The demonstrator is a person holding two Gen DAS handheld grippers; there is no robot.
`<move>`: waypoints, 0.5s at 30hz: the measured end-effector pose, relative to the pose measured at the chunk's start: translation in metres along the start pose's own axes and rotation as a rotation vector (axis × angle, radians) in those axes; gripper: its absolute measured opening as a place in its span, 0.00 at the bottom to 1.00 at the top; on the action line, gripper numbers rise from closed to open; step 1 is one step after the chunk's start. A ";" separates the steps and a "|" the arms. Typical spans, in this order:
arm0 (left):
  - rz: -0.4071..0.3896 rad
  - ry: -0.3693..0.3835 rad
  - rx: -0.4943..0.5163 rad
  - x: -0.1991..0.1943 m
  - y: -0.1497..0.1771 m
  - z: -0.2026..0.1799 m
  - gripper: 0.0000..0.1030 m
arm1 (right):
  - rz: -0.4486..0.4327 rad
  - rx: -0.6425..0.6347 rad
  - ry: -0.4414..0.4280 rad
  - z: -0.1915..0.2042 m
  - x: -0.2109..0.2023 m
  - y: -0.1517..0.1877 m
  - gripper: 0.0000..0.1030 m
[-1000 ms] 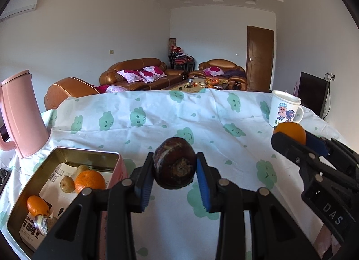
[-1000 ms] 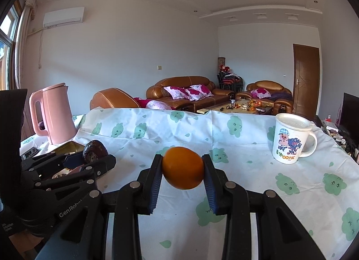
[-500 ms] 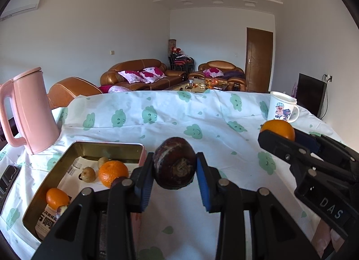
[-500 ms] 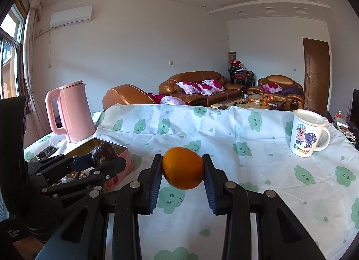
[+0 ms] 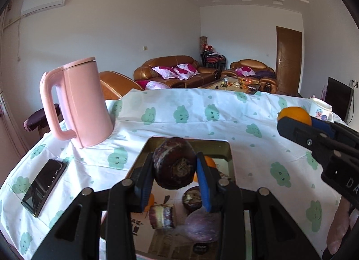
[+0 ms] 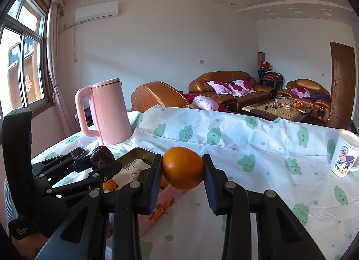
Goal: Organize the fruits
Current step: 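Carry the dark brown fruit with the left tool while the right tool carries the orange over the tin, then open the left tool releasing the dark fruit into the tin while the right tool releases the orange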
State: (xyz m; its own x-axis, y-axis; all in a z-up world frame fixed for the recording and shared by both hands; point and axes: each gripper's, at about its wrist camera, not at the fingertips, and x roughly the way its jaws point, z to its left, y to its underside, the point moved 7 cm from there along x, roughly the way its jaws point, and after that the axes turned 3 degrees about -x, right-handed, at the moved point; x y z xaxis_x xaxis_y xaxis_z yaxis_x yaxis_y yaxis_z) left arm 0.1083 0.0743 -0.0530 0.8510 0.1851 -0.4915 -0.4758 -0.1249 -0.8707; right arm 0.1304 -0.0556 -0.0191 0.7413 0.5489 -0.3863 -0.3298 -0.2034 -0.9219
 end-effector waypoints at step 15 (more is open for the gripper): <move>0.068 -0.030 -0.017 0.001 0.033 0.030 0.36 | 0.145 -0.030 -0.104 0.050 0.067 0.024 0.36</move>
State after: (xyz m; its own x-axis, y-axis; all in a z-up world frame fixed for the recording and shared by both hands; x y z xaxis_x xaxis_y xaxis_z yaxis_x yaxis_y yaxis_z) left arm 0.0866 0.0997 -0.0826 0.8098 0.2044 -0.5499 -0.5281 -0.1542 -0.8351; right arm 0.1429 0.0169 -0.0655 0.6225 0.5923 -0.5115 -0.4105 -0.3094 -0.8578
